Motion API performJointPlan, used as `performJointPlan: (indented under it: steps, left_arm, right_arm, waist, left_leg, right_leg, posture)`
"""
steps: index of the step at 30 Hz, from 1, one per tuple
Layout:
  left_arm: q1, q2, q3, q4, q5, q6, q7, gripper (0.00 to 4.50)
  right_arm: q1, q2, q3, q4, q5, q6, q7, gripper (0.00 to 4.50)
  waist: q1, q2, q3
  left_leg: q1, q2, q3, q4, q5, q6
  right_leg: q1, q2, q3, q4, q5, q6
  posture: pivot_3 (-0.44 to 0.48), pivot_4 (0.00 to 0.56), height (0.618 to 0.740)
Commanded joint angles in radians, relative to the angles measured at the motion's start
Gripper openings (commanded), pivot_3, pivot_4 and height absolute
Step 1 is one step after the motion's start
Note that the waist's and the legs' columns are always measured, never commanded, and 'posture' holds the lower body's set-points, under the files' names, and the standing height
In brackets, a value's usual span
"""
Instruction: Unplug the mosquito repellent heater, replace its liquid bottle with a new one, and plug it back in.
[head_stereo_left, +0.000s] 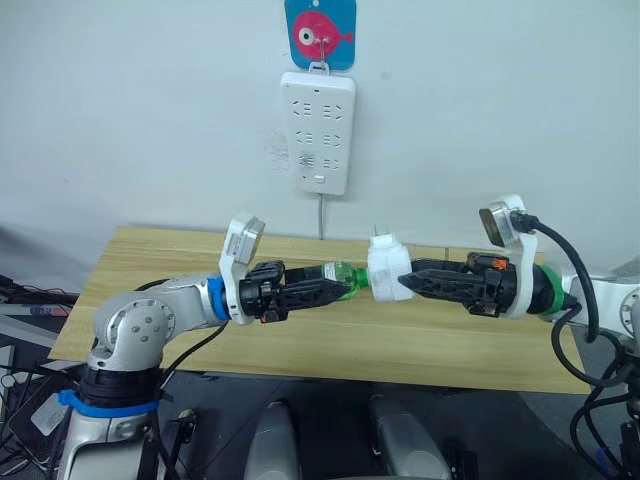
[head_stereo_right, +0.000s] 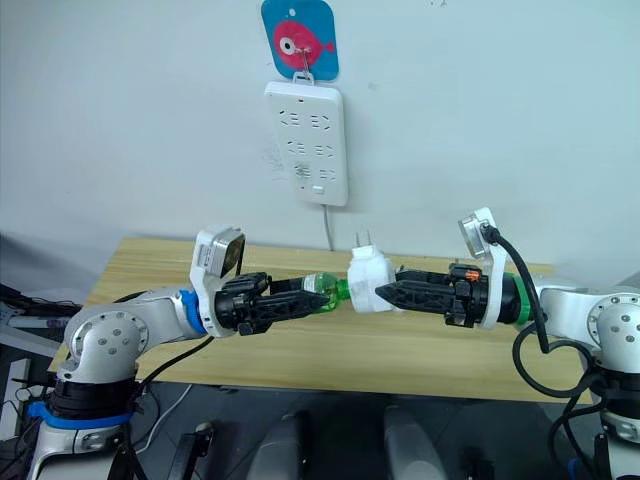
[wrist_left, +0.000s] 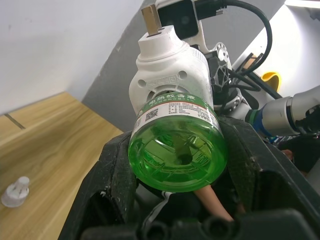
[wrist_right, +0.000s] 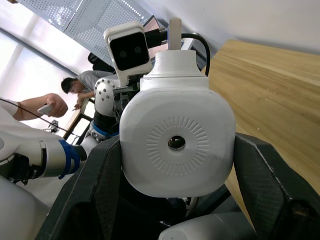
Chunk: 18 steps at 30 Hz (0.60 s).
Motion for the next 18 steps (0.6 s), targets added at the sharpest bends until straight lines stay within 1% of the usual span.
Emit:
performJointPlan:
  steps: [1, 5, 14, 18]
  left_arm:
    - [-0.018, -0.037, 0.003, -0.005, -0.024, -0.007, 0.023, 2.34]
    - [-0.019, -0.051, 0.016, 0.002, -0.034, 0.004, 0.041, 2.34]
    - [-0.009, -0.033, -0.020, -0.051, -0.023, 0.001, -0.004, 2.34]
    - [-0.012, -0.048, -0.025, -0.052, -0.017, -0.012, 0.010, 2.34]
  right_arm:
    - [-0.005, 0.005, 0.025, -0.060, 0.085, 0.003, 0.022, 2.90]
    - [0.000, 0.007, 0.027, -0.057, 0.097, -0.011, 0.015, 2.90]
    - [-0.008, 0.017, 0.053, -0.068, 0.100, -0.028, -0.015, 2.90]
    - [-0.022, 0.014, 0.075, -0.076, 0.112, -0.022, -0.037, 2.90]
  waist:
    - [0.000, 0.000, 0.000]
    - [0.000, 0.000, 0.000]
    - [0.000, 0.000, 0.000]
    - [0.000, 0.000, 0.000]
  left_leg:
    - [0.000, 0.000, 0.000, 0.000, 0.000, 0.000]
    - [0.000, 0.000, 0.000, 0.000, 0.000, 0.000]
    - [0.000, 0.000, 0.000, 0.000, 0.000, 0.000]
    - [0.000, 0.000, 0.000, 0.000, 0.000, 0.000]
  right_leg:
    - [0.000, 0.000, 0.000, 0.000, 0.000, 0.000]
    - [0.000, 0.000, 0.000, 0.000, 0.000, 0.000]
    - [0.000, 0.000, 0.000, 0.000, 0.000, 0.000]
    - [0.000, 0.000, 0.000, 0.000, 0.000, 0.000]
  posture:
    - [-0.123, 0.194, 0.704]
    - [-0.122, 0.192, 0.704]
    - [-0.121, 0.186, 0.704]
    - [-0.121, 0.186, 0.704]
